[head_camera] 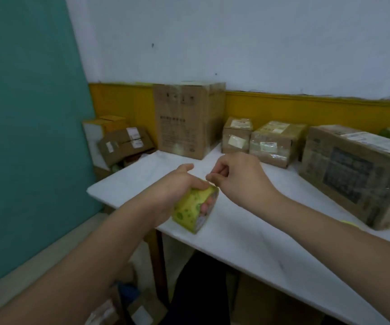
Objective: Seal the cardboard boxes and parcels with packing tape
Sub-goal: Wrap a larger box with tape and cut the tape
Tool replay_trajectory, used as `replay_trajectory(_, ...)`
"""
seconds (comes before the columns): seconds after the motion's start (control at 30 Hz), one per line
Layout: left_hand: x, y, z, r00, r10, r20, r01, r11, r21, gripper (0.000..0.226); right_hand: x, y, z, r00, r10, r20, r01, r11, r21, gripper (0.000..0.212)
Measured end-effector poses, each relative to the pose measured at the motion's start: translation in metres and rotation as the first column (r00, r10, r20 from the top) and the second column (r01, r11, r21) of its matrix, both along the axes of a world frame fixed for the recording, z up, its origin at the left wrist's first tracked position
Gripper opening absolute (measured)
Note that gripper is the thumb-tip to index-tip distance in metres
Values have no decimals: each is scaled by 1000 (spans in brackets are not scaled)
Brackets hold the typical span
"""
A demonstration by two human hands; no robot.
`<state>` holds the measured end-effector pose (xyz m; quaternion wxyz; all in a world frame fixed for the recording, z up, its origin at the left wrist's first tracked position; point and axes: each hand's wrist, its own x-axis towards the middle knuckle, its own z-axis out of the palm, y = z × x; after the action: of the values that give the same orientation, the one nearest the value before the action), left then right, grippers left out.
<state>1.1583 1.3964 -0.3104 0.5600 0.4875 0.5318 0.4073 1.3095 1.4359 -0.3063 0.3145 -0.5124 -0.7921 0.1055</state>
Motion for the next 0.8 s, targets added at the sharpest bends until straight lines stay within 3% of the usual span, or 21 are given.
replay_trajectory(0.1,-20,-29,-7,997,8,-72,-15,995,-97,75,-16,-10,-9,988,56,-145,-96,954,-284,19)
replay_trajectory(0.17,-24,-43,-26,980,23,-200,-41,995,-86,67,-20,-12,-17,973,52,-224,-136,916,-378,18)
replay_trajectory(0.23,-23,-49,-48,945,78,-317,-84,996,-5,61,-19,-10,-28,980,51,-190,-123,915,-385,20)
replay_trajectory(0.3,-19,-48,-66,944,94,-315,-87,996,38,59,-18,-6,-42,991,50,-127,-96,916,-390,22)
replay_trajectory(0.37,-15,-44,-78,953,117,-280,-110,993,42,59,-19,-3,-55,997,72,-37,-81,928,-363,23)
replay_trajectory(0.67,-6,-28,-108,851,158,-500,-152,987,54,69,-26,0,-89,943,135,306,-88,983,-161,24)
replay_trajectory(0.73,-9,-26,-114,716,227,-660,-185,974,134,83,-28,-1,-89,903,139,407,-108,989,-100,23)
replay_trajectory(0.8,-14,-25,-119,459,308,-834,-186,951,248,94,-27,0,-89,855,96,510,-103,995,-14,29)
